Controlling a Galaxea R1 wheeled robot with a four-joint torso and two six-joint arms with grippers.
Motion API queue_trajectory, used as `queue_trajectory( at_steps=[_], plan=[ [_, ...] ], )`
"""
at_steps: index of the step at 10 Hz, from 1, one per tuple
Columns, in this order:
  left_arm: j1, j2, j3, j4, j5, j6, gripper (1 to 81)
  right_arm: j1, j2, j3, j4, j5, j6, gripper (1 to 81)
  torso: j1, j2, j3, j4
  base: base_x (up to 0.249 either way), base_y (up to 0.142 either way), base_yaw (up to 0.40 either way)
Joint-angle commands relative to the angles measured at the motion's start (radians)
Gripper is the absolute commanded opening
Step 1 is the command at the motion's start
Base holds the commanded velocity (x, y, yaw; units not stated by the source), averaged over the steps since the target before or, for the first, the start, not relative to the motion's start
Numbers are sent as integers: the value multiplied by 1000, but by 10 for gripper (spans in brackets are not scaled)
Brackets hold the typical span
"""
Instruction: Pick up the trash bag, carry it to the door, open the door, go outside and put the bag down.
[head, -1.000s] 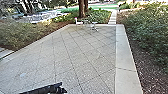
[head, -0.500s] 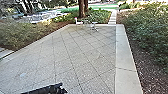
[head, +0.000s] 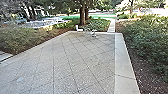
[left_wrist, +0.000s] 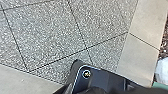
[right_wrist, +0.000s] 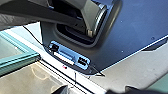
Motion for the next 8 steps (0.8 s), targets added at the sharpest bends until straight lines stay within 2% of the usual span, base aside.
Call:
queue_trajectory(
  at_steps=[1,2,3,4,5,6,7,8],
  plan=[
    [74,56,7,166,49,38,811,30,17,13,9,-49,9,811,0,0,75,0,0,0,0],
    [117,59,7,185,44,41,811,32,17,13,9,-49,9,811,0,0,91,0,0,0,0],
    [152,55,6,186,-6,47,811,32,17,16,9,-49,9,811,-1,0,98,-34,0,0,0],
    [195,53,7,191,-39,53,811,32,17,16,9,-49,9,811,-2,-1,116,-49,0,0,0],
    [229,53,7,194,-40,80,811,32,17,16,9,-49,12,811,-2,-2,121,-70,0,0,0],
    [267,56,7,194,-40,113,811,34,17,18,9,-49,12,811,-2,-2,169,-158,0,0,0],
    [301,56,7,195,-42,134,811,35,17,18,11,-49,13,811,-2,-2,137,-117,0,0,0],
    [338,59,4,195,-55,150,811,37,17,18,11,-49,13,811,-3,-2,153,-142,0,0,0]
  ],
)
